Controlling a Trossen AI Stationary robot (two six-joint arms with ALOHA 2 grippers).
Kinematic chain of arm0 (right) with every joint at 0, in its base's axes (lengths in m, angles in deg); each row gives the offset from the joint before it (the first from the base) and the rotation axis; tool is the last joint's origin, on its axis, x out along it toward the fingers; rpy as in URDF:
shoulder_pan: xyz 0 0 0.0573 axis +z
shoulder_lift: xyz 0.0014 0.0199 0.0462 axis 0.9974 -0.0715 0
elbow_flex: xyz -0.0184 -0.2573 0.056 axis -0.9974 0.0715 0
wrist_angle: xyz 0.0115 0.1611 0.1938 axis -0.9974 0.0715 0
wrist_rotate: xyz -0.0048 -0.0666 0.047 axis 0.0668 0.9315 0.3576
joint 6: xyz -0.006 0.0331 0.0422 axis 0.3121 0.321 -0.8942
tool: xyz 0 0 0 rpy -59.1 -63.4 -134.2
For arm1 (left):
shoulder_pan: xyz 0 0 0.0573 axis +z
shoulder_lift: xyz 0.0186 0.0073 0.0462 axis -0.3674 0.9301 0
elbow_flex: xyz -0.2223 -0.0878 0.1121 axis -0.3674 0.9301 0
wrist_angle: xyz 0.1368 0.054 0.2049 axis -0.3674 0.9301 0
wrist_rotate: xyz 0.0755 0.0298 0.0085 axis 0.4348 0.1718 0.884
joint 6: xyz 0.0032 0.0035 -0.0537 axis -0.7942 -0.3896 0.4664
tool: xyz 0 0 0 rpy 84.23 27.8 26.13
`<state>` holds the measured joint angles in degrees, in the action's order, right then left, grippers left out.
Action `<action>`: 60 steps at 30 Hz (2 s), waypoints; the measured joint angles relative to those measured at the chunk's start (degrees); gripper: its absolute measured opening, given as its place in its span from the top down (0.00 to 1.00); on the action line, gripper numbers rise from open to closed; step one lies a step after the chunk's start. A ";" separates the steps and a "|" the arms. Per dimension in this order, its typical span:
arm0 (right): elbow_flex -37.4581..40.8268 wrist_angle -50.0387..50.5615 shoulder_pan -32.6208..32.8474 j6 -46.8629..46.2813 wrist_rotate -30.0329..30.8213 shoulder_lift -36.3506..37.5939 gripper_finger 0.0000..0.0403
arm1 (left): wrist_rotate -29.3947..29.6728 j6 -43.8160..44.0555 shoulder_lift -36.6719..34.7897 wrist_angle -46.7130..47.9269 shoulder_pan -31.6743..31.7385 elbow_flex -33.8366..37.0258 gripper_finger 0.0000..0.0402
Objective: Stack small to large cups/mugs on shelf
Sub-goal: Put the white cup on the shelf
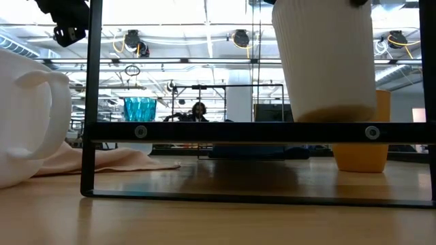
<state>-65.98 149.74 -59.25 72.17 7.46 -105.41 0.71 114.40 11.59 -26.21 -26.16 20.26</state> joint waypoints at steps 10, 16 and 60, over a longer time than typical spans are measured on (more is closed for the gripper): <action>1.14 -0.61 -0.42 0.08 -2.40 0.09 1.00 | -0.27 -0.09 0.00 0.00 0.02 0.00 0.92; 2.68 -0.79 -0.44 -1.40 -2.52 0.17 1.00 | -0.34 -0.05 0.00 0.00 0.00 0.00 0.92; 4.07 -0.15 -0.67 -5.04 2.54 -0.02 1.00 | -0.39 -0.11 0.00 0.00 0.00 0.00 0.92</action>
<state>-61.92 149.59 -59.92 67.14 10.00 -105.43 0.32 114.30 11.59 -26.21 -26.16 20.26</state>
